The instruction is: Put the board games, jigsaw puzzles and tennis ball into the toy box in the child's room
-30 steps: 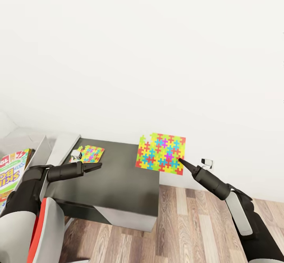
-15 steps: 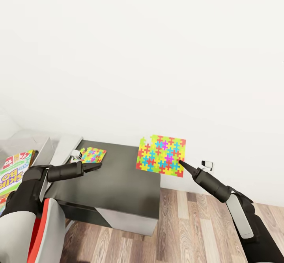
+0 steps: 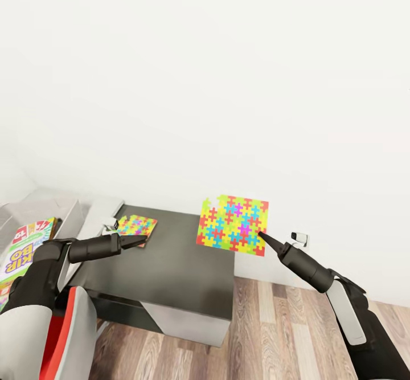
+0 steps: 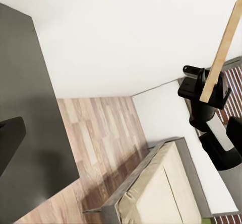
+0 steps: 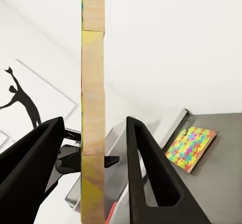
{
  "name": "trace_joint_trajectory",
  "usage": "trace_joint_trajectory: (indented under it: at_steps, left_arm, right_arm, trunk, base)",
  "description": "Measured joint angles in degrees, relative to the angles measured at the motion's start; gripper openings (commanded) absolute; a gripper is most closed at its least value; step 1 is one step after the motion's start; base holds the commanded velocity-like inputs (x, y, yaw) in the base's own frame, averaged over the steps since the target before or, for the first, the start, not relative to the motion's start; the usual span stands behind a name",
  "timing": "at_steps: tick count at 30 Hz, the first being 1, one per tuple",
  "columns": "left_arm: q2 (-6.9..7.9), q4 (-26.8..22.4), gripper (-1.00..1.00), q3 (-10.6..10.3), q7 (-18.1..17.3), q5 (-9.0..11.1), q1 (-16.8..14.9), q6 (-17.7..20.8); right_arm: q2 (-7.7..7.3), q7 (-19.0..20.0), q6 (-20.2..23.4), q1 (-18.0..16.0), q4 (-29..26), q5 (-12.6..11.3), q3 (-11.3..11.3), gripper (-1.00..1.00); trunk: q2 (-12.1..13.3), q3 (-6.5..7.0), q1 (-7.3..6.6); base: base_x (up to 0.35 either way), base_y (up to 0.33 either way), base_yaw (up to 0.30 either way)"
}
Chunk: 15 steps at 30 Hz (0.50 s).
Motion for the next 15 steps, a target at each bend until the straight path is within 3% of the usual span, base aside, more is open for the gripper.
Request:
trace_joint_trajectory:
  at_steps: [15]
  left_arm:
    - [0.03,-0.42,1.00,0.04,0.00,0.09,0.12,-0.09]
  right_arm:
    - [-0.07,0.07,0.00,0.00,0.02,0.00,-0.11,-1.00]
  trunk:
    - [0.00,1.43,0.00]
  base:
    - [0.068,-0.089,0.064]
